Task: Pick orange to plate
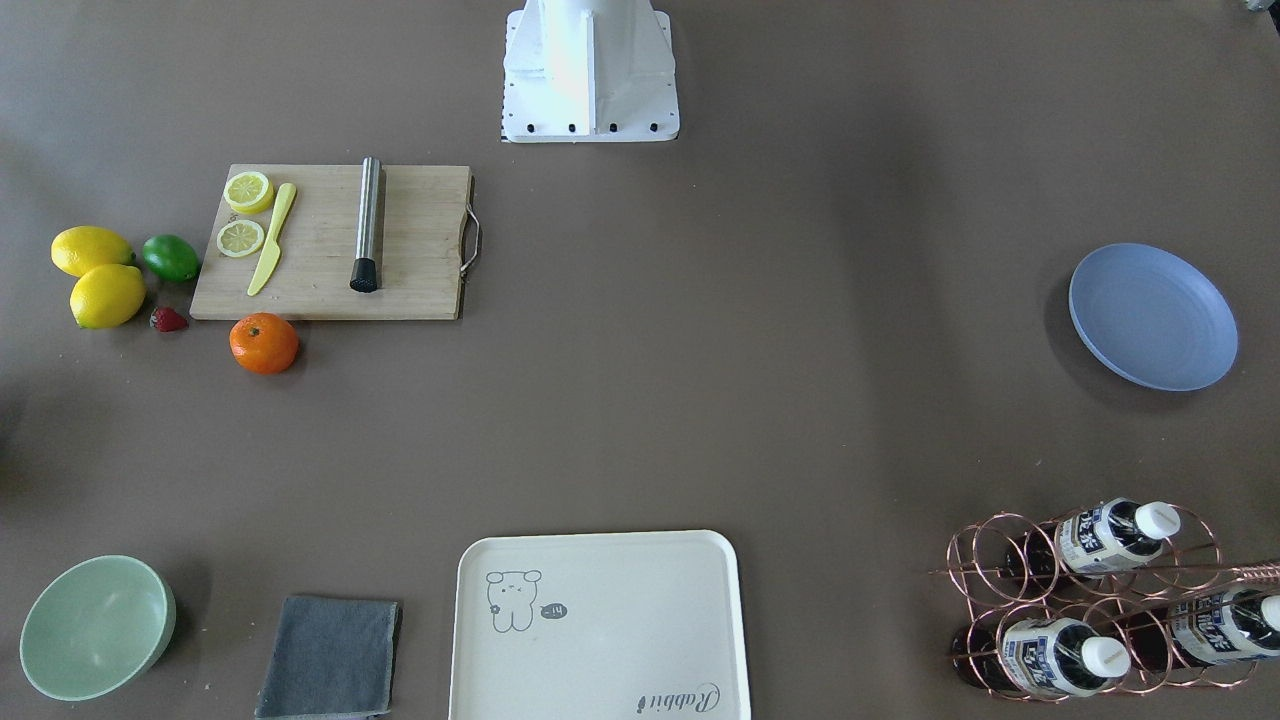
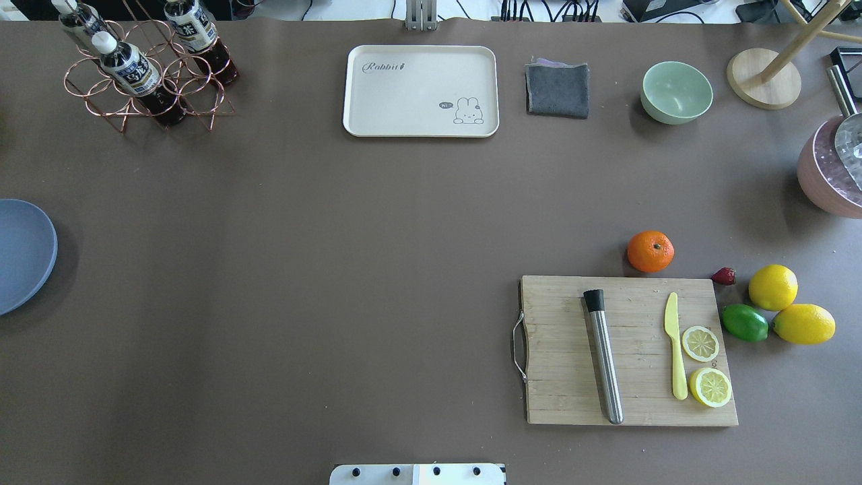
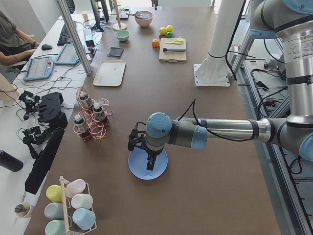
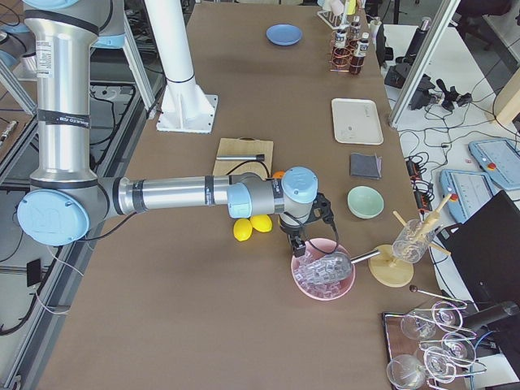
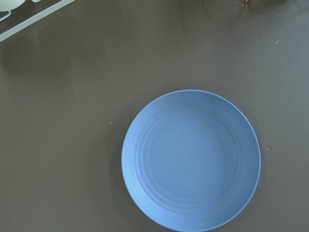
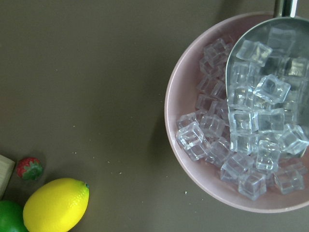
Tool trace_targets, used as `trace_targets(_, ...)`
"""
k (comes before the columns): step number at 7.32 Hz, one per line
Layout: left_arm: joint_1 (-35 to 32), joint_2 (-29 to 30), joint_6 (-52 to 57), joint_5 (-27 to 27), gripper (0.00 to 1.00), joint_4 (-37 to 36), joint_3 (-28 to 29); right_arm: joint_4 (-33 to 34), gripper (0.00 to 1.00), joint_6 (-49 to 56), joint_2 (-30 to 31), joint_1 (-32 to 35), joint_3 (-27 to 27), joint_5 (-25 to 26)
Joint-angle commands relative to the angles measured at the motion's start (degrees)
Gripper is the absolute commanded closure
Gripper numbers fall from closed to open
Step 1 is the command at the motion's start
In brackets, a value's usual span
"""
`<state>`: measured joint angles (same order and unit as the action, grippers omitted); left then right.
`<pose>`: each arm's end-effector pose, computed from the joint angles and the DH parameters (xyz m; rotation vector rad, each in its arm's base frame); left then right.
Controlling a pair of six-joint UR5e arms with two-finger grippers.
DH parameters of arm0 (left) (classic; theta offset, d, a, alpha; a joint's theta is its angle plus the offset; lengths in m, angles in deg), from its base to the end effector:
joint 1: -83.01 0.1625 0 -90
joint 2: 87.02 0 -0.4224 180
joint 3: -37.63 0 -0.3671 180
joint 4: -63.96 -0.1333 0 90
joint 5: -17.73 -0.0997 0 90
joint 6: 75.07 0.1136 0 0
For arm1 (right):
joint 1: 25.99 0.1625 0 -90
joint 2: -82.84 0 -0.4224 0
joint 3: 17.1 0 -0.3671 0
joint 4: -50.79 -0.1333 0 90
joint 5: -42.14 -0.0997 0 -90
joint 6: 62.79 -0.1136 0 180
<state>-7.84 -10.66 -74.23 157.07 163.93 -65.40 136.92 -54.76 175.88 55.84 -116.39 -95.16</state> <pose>-0.0527 -0.3771 0.6337 0.1658 0.8568 0.0702 -0.0152 -0.4567 0.6027 0.1663 -0.8276 -0.3387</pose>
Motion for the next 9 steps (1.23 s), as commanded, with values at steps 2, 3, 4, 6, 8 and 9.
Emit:
trace_targets(2,2.3,6.0,-0.9,-0.4,0.03,19.6,21.4,0.1,0.0,-6.6,-1.9,-3.2,-1.6,-0.2)
trace_targets(3,4.1,8.2,-3.9,-0.6,0.03,21.7,24.4,0.0,0.0,-7.0,-1.9,-3.8,-1.5,-1.3)
trace_targets(4,5.4,8.3,-5.3,-2.3,0.03,22.6,24.6,0.0,0.0,-7.1,-1.9,-3.9,-1.5,-2.1)
trace_targets(6,6.6,9.0,-5.7,-3.5,0.04,24.7,27.1,0.1,0.0,-7.0,-1.4,-4.3,-1.4,-2.3)
trace_targets(8,11.6,9.1,-13.1,-6.6,0.07,30.9,28.2,0.1,0.0,-7.0,-1.3,-5.5,-1.0,-2.2)
trace_targets(9,14.0,9.4,-14.0,-7.8,0.08,34.4,30.7,0.1,0.0,-7.0,-1.2,-5.6,-1.0,-2.2)
